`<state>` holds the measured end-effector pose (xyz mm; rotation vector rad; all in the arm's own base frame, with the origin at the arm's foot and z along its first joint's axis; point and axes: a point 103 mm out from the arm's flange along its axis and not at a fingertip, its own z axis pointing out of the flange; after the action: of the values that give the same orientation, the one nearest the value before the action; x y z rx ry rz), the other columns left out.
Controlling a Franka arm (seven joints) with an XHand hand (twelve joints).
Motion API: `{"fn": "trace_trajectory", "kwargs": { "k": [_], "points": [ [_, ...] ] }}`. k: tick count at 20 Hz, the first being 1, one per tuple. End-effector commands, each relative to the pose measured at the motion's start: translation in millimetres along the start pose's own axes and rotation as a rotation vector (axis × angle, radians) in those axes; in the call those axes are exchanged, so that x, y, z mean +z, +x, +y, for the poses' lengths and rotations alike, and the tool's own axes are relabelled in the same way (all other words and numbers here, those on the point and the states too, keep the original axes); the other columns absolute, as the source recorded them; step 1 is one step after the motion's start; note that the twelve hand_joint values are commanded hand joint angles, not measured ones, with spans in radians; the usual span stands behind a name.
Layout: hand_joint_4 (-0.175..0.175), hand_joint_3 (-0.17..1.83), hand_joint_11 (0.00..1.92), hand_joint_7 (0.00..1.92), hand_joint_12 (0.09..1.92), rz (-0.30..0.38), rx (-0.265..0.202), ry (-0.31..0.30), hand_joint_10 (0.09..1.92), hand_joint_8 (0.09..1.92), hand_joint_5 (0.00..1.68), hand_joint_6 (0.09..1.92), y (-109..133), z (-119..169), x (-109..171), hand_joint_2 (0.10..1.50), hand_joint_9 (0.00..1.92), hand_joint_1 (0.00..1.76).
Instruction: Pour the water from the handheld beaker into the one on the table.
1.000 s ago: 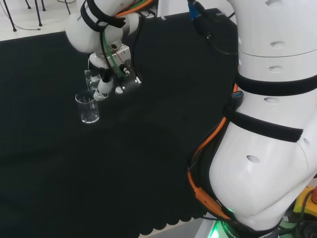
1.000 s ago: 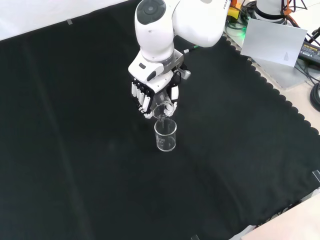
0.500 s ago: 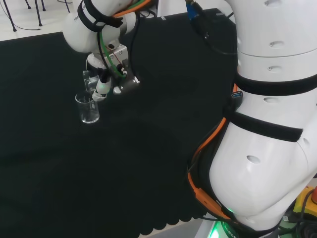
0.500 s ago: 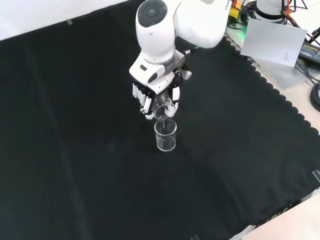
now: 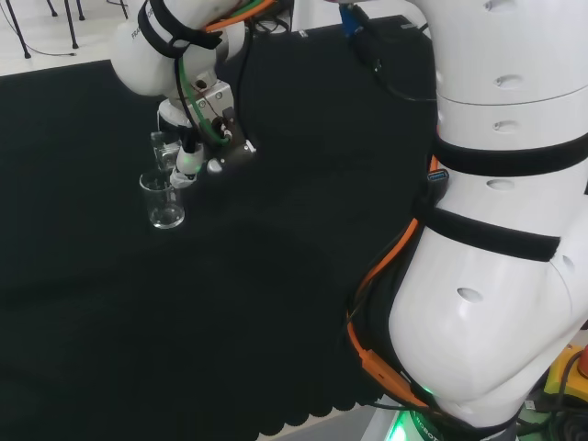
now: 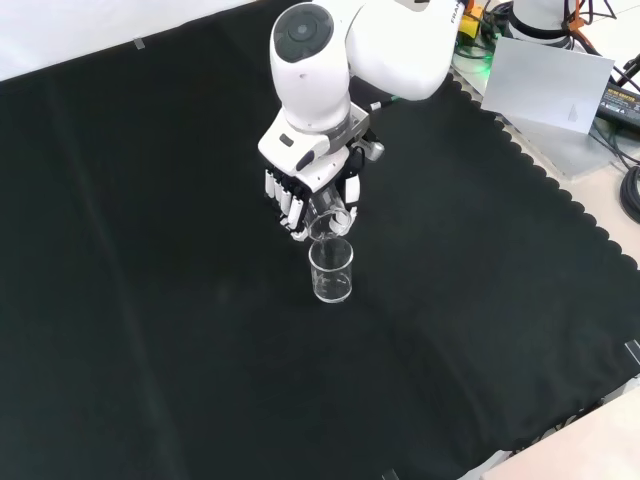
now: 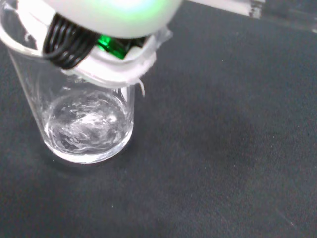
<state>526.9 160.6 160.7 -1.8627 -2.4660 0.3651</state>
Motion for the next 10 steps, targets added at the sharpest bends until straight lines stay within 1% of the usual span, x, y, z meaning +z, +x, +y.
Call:
{"fn": "trace_trajectory", "kwargs": {
  "k": [1,6,10],
  "points": [
    [0.175,0.64,1.25,1.77,0.86,-0.055,-0.007,0.011,0.13,0.09,1.29,0.64,5.5,0.4,1.9,0.66,1.67,1.13],
    [0.175,0.64,1.25,1.77,0.86,-0.032,-0.005,0.011,0.14,0.09,1.29,0.64,8.6,0.4,-0.9,0.66,1.67,1.13],
    [0.175,0.64,1.25,1.77,0.86,-0.035,0.001,0.012,0.14,0.09,1.29,0.64,10.3,0.3,-1.8,0.66,1.67,1.13]
  ]
}}
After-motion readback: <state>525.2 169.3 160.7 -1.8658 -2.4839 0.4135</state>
